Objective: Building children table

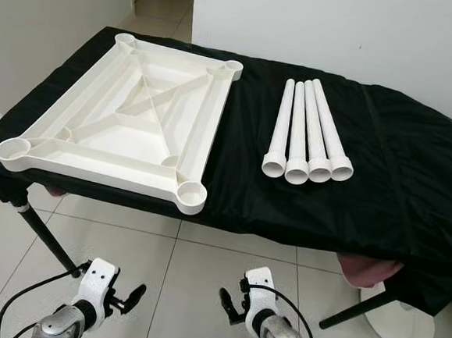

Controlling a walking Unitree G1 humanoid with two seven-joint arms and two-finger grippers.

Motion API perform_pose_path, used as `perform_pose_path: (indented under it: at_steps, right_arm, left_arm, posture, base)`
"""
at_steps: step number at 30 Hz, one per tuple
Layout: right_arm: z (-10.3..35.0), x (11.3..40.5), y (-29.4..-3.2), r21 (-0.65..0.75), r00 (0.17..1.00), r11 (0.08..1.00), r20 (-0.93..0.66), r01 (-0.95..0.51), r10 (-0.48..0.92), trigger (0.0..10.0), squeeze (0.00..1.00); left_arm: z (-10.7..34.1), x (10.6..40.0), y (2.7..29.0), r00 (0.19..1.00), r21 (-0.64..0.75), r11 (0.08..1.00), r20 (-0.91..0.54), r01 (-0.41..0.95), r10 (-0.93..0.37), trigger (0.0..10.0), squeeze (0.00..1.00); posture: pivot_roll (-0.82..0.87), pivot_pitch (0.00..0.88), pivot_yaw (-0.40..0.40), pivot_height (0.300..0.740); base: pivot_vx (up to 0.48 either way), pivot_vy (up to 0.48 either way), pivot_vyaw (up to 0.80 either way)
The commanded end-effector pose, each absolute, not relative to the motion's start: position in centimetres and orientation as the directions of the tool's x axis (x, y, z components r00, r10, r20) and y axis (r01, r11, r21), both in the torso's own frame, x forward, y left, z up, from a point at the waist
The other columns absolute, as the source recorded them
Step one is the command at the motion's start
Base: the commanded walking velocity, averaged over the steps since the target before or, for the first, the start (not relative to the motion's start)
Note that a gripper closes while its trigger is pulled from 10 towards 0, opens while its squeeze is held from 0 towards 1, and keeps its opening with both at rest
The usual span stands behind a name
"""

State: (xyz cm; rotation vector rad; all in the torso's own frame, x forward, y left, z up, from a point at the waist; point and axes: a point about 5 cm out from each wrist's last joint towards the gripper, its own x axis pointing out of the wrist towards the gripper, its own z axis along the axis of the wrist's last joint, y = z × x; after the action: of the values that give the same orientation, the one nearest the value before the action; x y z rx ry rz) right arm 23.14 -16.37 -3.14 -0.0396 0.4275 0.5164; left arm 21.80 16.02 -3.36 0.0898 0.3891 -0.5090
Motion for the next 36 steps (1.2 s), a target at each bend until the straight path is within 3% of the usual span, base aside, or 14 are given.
perform_pose_path:
  at_steps: [1,7,9,10,12,19,27,30,34,36]
  right_arm:
    - [-2.6,23.2,-16.7,0.078,0.756,0.829,-0.372,-0.553,0.539,10.0,0.0]
    - [-1.2,23.7,-17.0,0.086,0.68,0.737,-0.325,-0.671,0.657,10.0,0.0]
    - [0.4,24.3,-17.4,0.083,0.583,0.625,-0.284,-0.776,0.761,10.0,0.0]
    - [0.4,24.3,-17.4,0.083,0.583,0.625,-0.284,-0.776,0.761,10.0,0.0]
    - [2.4,24.9,-17.4,0.069,0.503,0.529,-0.229,-0.846,0.834,10.0,0.0]
    - [4.9,25.5,-16.7,0.069,0.455,0.466,-0.128,-0.882,0.881,10.0,0.0]
    - [8.2,26.5,-16.3,0.073,0.453,0.45,0.024,-0.89,0.891,10.0,0.0]
    - [9.0,27.1,-16.5,0.106,0.48,0.471,0.078,-0.876,0.874,10.0,0.0]
    - [11.6,29.1,-16.5,0.206,0.588,0.551,0.236,-0.809,0.774,10.0,0.0]
    - [11.6,29.1,-16.5,0.206,0.588,0.551,0.236,-0.809,0.774,10.0,0.0]
  left_arm:
    - [-2.7,21.2,15.1,0.65,-0.082,0.708,-0.336,0.701,-0.682,10.0,0.0]
    - [-1.1,21.5,14.5,0.584,-0.094,0.623,-0.26,0.777,-0.769,10.0,0.0]
    - [1.4,21.7,13.6,0.509,-0.104,0.528,-0.163,0.843,-0.845,10.0,0.0]
    - [1.4,21.7,13.6,0.509,-0.104,0.528,-0.163,0.843,-0.845,10.0,0.0]
    - [3.8,21.9,12.3,0.452,-0.074,0.458,-0.089,0.886,-0.888,10.0,0.0]
    - [6.2,22.0,11.1,0.42,-0.02,0.421,-0.024,0.907,-0.907,10.0,0.0]
    - [9.8,22.5,10.9,0.413,0.028,0.415,0.053,0.909,-0.909,10.0,0.0]
    - [11.0,22.6,10.9,0.427,0.018,0.43,0.089,0.903,-0.9,10.0,0.0]
    - [14.3,23.2,10.5,0.486,-0.047,0.486,0.18,0.873,-0.855,10.0,0.0]
    - [14.3,23.2,10.5,0.486,-0.047,0.486,0.18,0.873,-0.855,10.0,0.0]
  posture:
    - [0.0,0.0,-0.041,0.74]
    - [0.0,0.0,-0.044,0.74]
    - [0.0,0.0,-0.046,0.74]
    - [0.0,0.0,-0.046,0.74]
    - [0.0,0.0,-0.047,0.74]
    - [0.0,0.0,-0.047,0.74]
    - [0.0,0.0,-0.043,0.74]
    - [0.0,0.0,-0.042,0.74]
    - [0.0,0.0,-0.041,0.74]
    - [0.0,0.0,-0.041,0.74]
  base:
    - [0.0,0.0,0.0]
    - [0.0,0.0,0.0]
    - [0.0,0.0,0.0]
    - [0.0,0.0,0.0]
    - [0.0,0.0,0.0]
    - [0.0,0.0,0.0]
    - [0.0,0.0,0.0]
    - [0.0,0.0,0.0]
    - [0.0,0.0,0.0]
    - [0.0,0.0,0.0]
